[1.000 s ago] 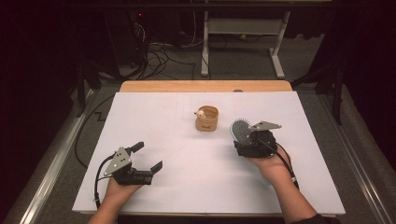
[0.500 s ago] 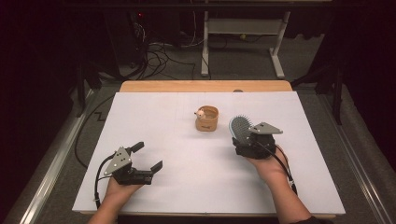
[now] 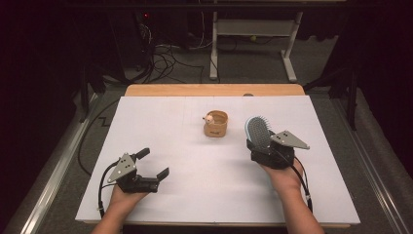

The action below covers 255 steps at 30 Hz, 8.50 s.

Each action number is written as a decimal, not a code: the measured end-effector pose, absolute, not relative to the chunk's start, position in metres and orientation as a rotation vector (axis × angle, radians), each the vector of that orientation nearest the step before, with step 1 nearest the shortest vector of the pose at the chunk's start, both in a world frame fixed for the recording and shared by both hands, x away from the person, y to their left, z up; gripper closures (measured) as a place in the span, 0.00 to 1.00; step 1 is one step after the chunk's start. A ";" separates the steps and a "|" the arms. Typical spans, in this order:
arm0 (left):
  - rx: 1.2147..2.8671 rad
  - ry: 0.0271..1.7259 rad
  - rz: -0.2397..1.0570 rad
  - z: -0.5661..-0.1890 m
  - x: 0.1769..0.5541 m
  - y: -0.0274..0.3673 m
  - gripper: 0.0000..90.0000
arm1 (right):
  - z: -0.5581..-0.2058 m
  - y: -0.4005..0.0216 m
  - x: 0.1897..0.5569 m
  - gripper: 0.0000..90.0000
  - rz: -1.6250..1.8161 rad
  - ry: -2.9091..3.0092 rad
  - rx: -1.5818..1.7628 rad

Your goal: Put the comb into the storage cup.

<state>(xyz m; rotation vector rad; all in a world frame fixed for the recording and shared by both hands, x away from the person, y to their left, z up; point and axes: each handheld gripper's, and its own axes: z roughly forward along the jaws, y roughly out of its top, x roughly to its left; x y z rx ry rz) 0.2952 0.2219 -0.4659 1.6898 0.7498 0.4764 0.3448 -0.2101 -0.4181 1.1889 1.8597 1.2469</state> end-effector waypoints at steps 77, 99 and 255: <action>1.737 0.699 0.445 -0.445 0.331 0.154 0.00 | -0.419 -0.219 0.307 0.23 1.359 1.685 1.035; 1.762 0.636 0.388 -0.444 0.321 0.135 0.00 | -0.416 -0.213 0.303 0.23 1.364 1.685 0.990; 1.708 0.601 0.242 -0.416 0.302 0.131 0.14 | -0.439 -0.078 0.275 0.23 1.382 1.900 0.552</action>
